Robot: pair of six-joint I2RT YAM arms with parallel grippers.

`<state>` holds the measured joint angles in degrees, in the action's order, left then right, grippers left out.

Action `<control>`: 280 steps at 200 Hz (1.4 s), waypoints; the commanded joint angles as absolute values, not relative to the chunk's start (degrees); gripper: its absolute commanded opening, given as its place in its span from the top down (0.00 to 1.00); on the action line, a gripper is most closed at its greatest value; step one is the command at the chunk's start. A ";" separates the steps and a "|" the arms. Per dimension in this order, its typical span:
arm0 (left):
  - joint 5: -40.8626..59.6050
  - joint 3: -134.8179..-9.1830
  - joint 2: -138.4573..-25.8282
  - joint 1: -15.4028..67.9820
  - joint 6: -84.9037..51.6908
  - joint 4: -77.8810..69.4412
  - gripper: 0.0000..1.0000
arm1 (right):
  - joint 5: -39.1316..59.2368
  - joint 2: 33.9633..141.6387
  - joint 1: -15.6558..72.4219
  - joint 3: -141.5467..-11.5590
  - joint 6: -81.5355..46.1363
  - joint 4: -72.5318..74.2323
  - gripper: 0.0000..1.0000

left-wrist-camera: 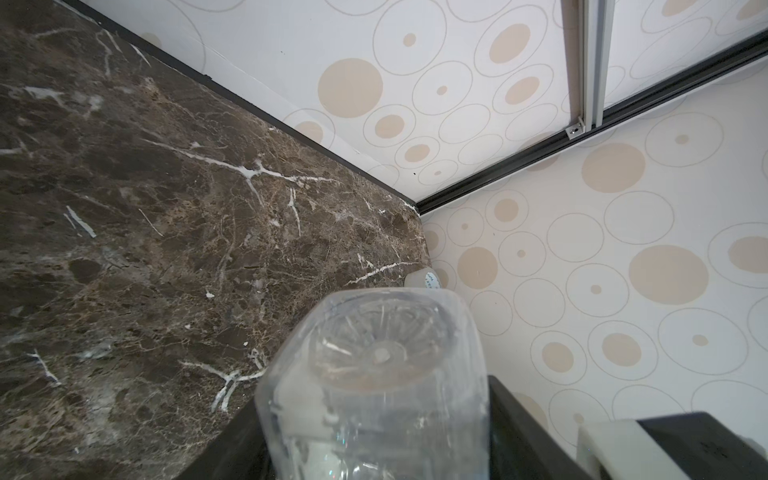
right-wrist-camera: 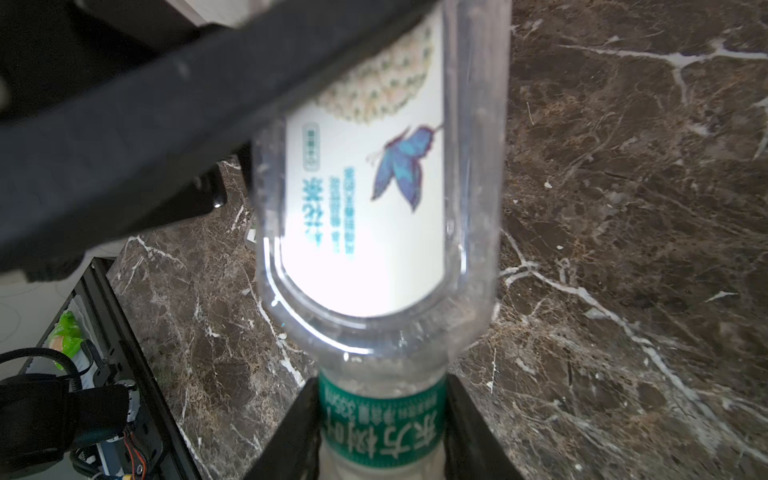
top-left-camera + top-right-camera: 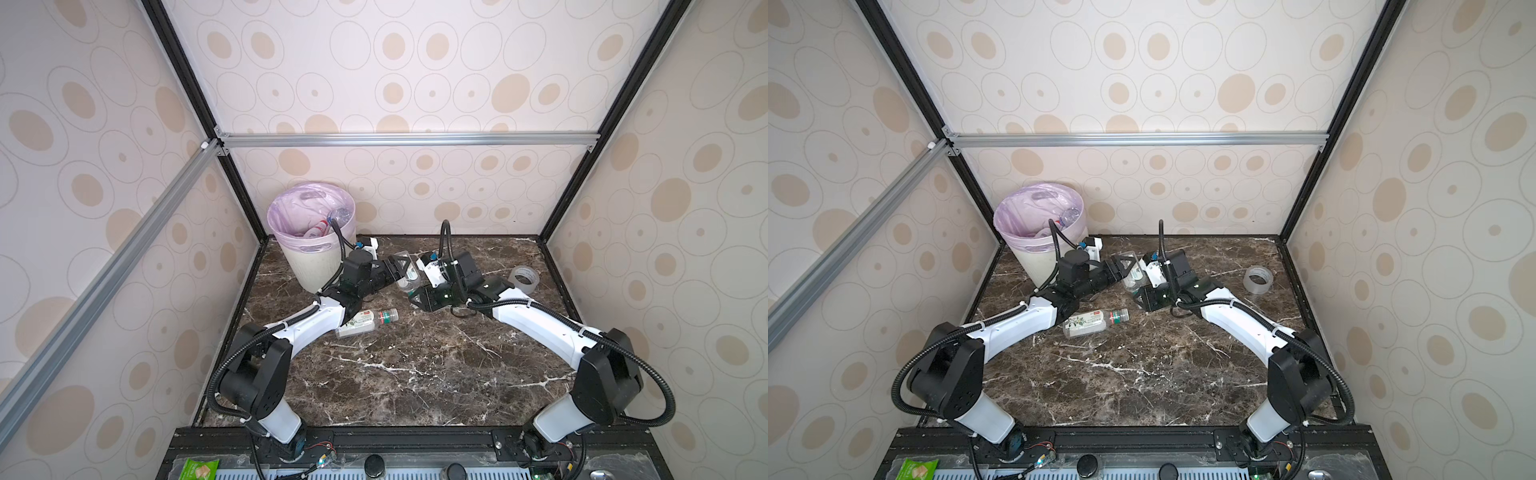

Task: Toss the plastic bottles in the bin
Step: 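Close the left gripper on the bottle's base above the right gripper, then carry the flower-label bottle over the bin with the left gripper while the right releases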

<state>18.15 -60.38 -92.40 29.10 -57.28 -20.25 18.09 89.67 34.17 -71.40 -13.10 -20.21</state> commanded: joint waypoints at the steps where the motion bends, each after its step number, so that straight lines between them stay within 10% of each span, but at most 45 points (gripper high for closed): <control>1: 18.46 -63.20 -92.81 29.52 -57.08 -21.80 0.39 | 19.79 89.90 34.70 -73.77 -13.01 -19.16 0.67; 131: 14.12 -80.24 -91.75 25.49 -47.36 0.12 0.53 | 12.29 84.63 34.61 -81.95 -9.88 -25.24 0.00; 280: 0.51 -119.41 -97.15 10.39 -25.01 19.86 0.51 | 20.78 94.56 35.19 -105.86 -7.12 -13.18 0.00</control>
<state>7.42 -114.30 -96.84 11.22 -33.69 19.14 18.04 92.47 34.50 -102.56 -8.27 -15.27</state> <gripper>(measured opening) 0.526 0.997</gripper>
